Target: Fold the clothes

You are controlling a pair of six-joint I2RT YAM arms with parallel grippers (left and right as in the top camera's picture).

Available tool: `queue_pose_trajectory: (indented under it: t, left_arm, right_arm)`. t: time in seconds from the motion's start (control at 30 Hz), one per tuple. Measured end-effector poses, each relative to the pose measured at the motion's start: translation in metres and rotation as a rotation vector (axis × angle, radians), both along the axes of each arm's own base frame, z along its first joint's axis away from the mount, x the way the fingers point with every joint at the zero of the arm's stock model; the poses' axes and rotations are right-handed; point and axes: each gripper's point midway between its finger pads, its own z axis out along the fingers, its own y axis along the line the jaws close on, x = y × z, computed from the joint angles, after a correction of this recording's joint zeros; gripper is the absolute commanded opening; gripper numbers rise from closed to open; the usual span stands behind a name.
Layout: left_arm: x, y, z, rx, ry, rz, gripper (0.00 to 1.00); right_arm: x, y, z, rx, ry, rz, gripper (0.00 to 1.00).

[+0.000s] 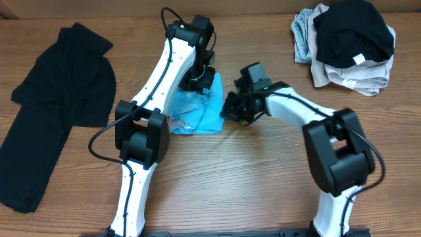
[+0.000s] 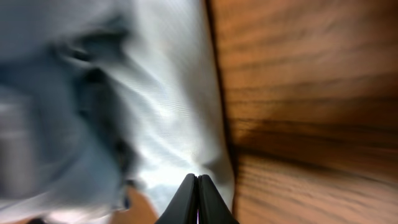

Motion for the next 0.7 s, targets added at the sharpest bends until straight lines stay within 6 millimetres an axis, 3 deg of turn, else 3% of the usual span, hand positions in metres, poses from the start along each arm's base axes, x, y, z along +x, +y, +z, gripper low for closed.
queue_pose_trajectory:
  t: [0.1, 0.2, 0.27, 0.37, 0.43, 0.5, 0.7]
  left_arm:
    - [0.003, -0.007, 0.001, -0.039, -0.007, -0.001, 0.05]
    - [0.003, -0.015, 0.002, -0.083, -0.004, -0.002, 0.12]
    - [0.002, -0.019, 0.003, -0.100, 0.002, -0.003, 0.38]
    - [-0.002, -0.027, 0.004, -0.125, 0.013, -0.006, 0.66]
    - [-0.004, -0.033, 0.005, -0.137, 0.018, -0.010, 0.77]
    - [-0.007, -0.039, 0.005, -0.145, 0.022, -0.020, 0.82]
    - [-0.016, -0.051, 0.012, -0.196, 0.054, -0.026, 0.93]
  right_arm:
    - [0.018, -0.018, 0.051, 0.041, -0.113, -0.048, 0.04]
    - [0.032, -0.046, 0.126, 0.090, -0.272, -0.113, 0.04]
    - [0.034, -0.072, 0.179, 0.112, -0.390, -0.165, 0.05]
    - [0.028, -0.103, 0.232, 0.119, -0.514, -0.222, 0.07]
    - [0.020, -0.116, 0.253, 0.114, -0.562, -0.241, 0.09]
    - [0.014, -0.123, 0.260, 0.104, -0.576, -0.247, 0.11]
    - [0.006, -0.132, 0.246, 0.055, -0.530, -0.248, 0.11]
